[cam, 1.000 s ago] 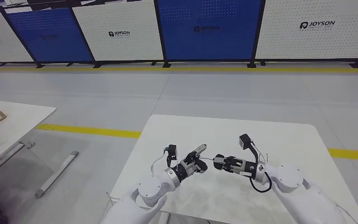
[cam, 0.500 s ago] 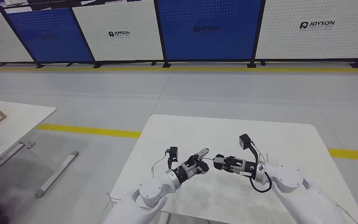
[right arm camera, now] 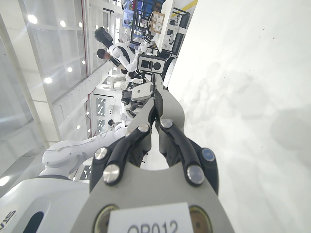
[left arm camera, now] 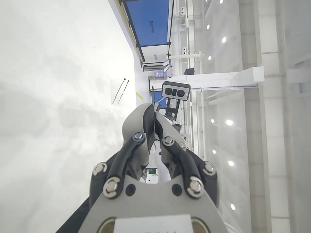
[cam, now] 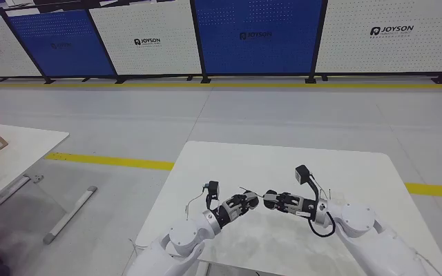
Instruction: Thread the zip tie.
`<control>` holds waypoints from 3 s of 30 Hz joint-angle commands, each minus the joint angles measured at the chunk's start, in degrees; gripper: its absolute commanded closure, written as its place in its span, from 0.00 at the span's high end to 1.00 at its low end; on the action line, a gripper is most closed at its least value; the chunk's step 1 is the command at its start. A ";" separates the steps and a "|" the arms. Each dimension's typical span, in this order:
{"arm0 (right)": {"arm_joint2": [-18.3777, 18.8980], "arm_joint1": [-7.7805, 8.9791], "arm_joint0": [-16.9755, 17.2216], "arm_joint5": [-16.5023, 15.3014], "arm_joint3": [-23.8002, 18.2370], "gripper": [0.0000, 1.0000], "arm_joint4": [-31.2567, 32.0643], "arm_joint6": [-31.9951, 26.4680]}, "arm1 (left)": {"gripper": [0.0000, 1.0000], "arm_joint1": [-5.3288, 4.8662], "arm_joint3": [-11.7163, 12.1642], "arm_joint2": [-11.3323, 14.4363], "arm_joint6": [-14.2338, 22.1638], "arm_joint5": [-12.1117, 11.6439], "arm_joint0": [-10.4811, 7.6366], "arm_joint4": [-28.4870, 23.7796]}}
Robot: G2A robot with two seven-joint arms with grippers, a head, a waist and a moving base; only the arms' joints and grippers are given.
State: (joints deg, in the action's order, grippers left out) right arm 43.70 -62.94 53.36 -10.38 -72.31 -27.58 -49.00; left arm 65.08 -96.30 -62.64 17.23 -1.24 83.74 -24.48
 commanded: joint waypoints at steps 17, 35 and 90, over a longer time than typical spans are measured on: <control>0.00 0.00 0.00 0.00 0.00 0.00 0.00 0.00 | 0.28 0.23 0.66 0.00 0.04 -0.50 -0.56 0.10; 0.00 0.00 0.00 0.00 0.00 0.00 0.00 0.00 | 0.00 0.31 0.67 0.01 0.82 -0.88 -0.33 0.68; 10.17 2.65 6.41 2.75 -7.04 1.00 5.10 4.76 | 0.00 -0.10 -14.60 -11.26 -4.19 -4.41 5.63 -11.73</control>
State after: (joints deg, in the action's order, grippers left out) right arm 53.87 -60.29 59.78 -7.63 -79.35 -22.49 -44.24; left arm 64.98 -110.90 -73.91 13.03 -5.65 89.38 -36.17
